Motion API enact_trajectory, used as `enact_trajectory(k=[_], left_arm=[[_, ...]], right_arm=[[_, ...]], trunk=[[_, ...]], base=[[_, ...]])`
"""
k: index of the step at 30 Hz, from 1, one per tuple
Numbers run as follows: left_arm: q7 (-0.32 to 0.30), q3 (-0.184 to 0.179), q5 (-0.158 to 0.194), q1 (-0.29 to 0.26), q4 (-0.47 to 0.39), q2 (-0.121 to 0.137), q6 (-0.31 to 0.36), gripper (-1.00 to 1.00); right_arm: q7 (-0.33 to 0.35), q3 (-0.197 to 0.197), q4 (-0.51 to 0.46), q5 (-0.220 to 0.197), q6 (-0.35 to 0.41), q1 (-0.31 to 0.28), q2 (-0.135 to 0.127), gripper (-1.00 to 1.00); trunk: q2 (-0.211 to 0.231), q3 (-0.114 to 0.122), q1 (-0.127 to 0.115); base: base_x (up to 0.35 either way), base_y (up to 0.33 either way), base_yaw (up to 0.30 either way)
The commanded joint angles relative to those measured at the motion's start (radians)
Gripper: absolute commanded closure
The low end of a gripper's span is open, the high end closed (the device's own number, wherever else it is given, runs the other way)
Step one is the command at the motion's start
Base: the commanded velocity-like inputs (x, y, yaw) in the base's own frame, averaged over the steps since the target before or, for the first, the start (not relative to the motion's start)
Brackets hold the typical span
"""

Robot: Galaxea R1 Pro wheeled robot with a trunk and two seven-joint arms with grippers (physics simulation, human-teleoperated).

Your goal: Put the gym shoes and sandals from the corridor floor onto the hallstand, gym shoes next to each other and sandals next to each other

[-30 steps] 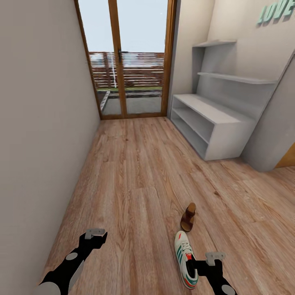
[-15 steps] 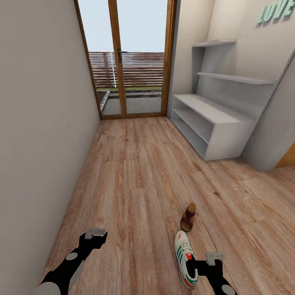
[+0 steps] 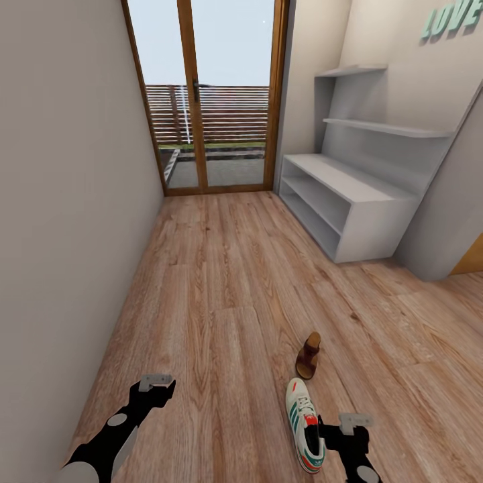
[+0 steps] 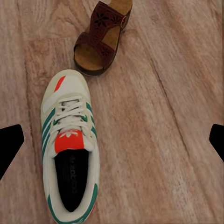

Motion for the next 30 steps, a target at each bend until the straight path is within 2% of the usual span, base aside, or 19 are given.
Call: enact_trajectory(k=[1,9,24,30], left_arm=[[-0.006,0.009,-0.010,-0.001,0.001,-0.001,-0.003,-1.00],[-0.006,0.009,-0.009,-0.001,0.001,-0.001,0.000,-1.00],[-0.007,0.009,-0.009,-0.002,0.000,-0.002,0.004,-1.00],[-0.005,0.008,-0.008,-0.022,-0.046,-0.015,0.010,-1.00]], right_arm=[[-0.004,0.001,0.001,0.000,-0.003,0.000,0.001,-1.00],[-0.013,0.002,-0.001,0.000,-0.005,0.000,0.004,-1.00],[-0.014,0.002,-0.001,0.000,-0.003,0.000,0.004,-1.00],[-0.013,0.002,-0.001,0.000,-0.003,0.000,0.004,-1.00]], trunk=[[0.000,-0.001,0.000],[-0.049,-0.024,0.027],[-0.154,-0.093,0.084],[-0.196,-0.121,0.107]], base=[[0.000,0.000,0.000],[0.000,0.000,0.000],[0.000,0.000,0.000],[0.000,0.000,0.000]])
